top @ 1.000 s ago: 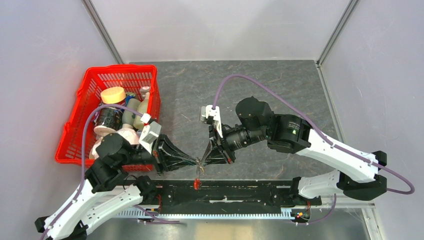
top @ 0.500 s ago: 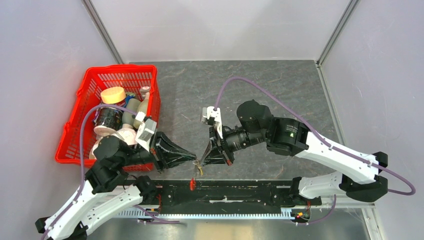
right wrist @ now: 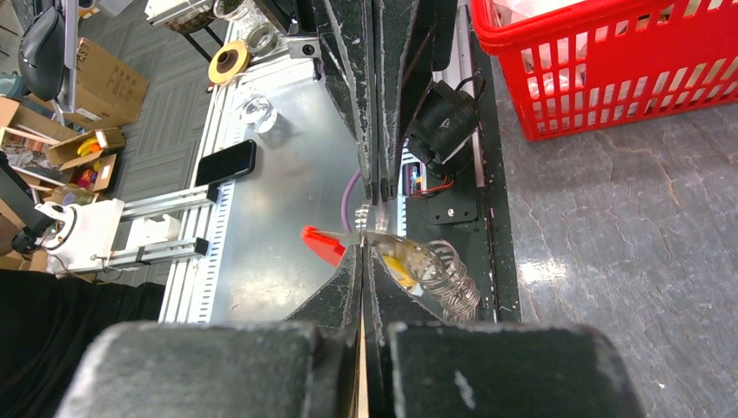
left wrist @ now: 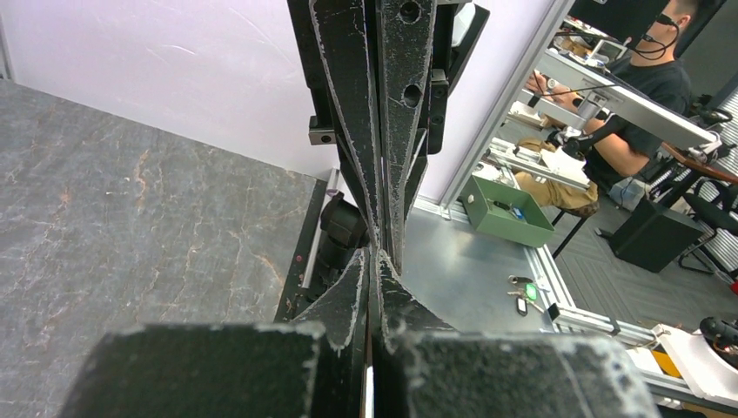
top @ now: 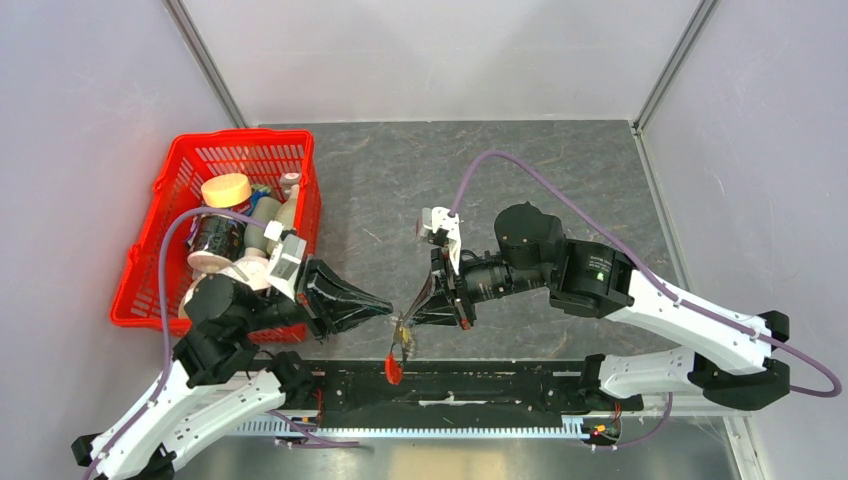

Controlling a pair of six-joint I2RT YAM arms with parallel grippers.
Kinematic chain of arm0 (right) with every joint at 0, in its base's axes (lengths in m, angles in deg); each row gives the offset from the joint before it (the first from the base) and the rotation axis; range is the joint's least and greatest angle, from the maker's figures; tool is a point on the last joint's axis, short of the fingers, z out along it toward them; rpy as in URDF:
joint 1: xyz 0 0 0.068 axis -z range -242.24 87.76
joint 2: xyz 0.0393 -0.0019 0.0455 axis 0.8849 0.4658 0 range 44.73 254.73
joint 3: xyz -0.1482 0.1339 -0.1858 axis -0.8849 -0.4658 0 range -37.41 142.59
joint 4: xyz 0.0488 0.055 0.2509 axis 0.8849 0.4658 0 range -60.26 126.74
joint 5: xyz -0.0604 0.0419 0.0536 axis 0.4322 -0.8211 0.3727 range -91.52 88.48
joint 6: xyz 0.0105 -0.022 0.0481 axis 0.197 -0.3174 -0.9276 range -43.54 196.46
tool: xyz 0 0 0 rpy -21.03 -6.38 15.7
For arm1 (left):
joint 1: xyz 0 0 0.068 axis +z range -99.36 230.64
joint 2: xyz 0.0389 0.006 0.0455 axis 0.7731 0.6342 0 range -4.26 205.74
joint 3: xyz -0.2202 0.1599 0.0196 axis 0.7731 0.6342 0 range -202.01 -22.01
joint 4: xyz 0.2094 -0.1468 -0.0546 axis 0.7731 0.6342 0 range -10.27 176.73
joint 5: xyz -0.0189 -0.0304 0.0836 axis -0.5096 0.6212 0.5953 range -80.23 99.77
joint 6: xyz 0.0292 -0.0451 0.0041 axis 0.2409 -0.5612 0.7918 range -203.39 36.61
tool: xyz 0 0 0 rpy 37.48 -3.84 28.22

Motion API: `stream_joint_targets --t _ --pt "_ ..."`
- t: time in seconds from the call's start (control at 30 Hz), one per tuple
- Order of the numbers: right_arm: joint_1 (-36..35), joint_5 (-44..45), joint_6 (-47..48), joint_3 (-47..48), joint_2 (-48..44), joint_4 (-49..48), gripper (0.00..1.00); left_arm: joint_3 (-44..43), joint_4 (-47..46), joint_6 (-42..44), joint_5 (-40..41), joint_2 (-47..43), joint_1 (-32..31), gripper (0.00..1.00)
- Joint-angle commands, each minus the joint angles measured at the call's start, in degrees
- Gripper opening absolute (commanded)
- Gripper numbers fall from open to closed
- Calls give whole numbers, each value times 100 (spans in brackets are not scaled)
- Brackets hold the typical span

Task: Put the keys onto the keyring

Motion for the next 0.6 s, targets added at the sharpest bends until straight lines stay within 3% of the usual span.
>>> stream_joint_targets --t 0.0,0.57 --pt "-3 28 -47 9 -152 -290 0 7 -325 -167 137 -47 -12 2" --pt "-5 122 73 263 -143 31 0 94 -351 -244 -174 -52 -16 3"
